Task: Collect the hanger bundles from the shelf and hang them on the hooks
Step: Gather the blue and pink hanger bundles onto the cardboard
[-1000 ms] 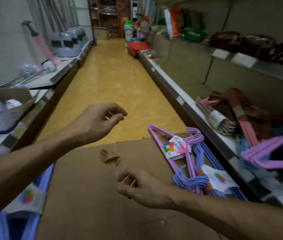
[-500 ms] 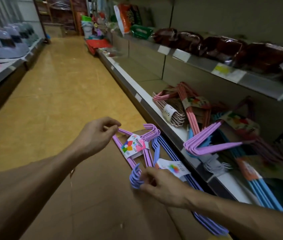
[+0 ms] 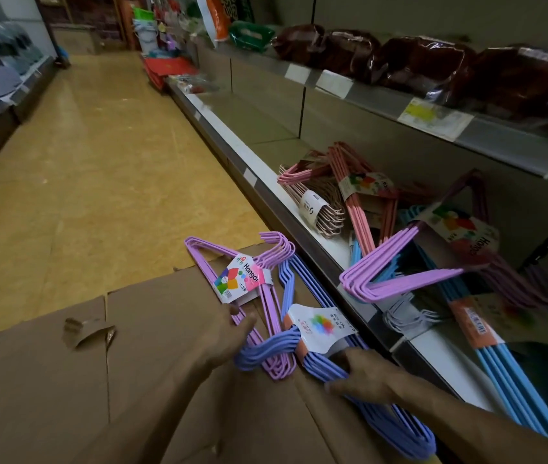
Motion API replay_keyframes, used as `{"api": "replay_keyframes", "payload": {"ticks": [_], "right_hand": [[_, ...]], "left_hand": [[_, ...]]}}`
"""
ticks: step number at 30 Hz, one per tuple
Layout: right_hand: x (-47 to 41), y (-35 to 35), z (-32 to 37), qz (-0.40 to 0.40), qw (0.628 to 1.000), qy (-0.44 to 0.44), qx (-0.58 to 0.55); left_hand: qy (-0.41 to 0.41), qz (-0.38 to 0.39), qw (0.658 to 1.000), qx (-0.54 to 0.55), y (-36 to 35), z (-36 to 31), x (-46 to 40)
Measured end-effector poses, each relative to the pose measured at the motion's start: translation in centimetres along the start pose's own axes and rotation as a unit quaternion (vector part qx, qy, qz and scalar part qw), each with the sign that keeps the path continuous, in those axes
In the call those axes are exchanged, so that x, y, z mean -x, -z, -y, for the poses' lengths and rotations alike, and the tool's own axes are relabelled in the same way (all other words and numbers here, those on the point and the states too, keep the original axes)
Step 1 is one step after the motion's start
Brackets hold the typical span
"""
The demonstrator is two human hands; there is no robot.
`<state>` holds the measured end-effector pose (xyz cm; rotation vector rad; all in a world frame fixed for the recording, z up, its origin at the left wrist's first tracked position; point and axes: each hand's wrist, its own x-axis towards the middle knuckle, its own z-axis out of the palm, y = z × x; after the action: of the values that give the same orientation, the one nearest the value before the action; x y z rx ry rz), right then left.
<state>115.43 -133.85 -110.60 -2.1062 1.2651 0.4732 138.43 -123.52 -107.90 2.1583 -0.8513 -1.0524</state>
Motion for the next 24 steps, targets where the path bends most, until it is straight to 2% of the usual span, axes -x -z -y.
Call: {"api": "replay_keyframes", "payload": {"ticks": [5, 10, 13, 17, 21, 24], "right_hand": [[-1.1, -2.0, 0.9, 0.014, 0.994, 0.013, -0.110], [-1.6, -2.2, 1.4, -0.034, 0.992, -0.007, -0.121], [-1.7, -1.9, 1.9, -0.053, 0.988, -0.022, -0.142], [-0.9, -1.8, 2.8, -0.058, 0.962, -0.014, -0.265], [1.2, -2.1, 4.5, -0.022, 0.922, 0.009, -0.387], [2.5, -2.4, 6.1, -0.060, 0.899, 0.018, -0.433]], "left_hand": [[0.027, -0.003, 0.998, 0.052, -0.6, 0.1, -0.4], [0.021, -0.023, 0.992, 0.122, 0.8, -0.4, -0.4], [-0.031, -0.056, 0.987, 0.146, 1.9, -1.2, -0.3], [-0.124, -0.090, 0.971, 0.183, 3.4, -3.3, 0.4], [-0.174, -0.091, 0.961, 0.194, 3.9, -5.5, 1.0], [-0.202, -0.076, 0.955, 0.202, 4.0, -6.8, 1.8]]}}
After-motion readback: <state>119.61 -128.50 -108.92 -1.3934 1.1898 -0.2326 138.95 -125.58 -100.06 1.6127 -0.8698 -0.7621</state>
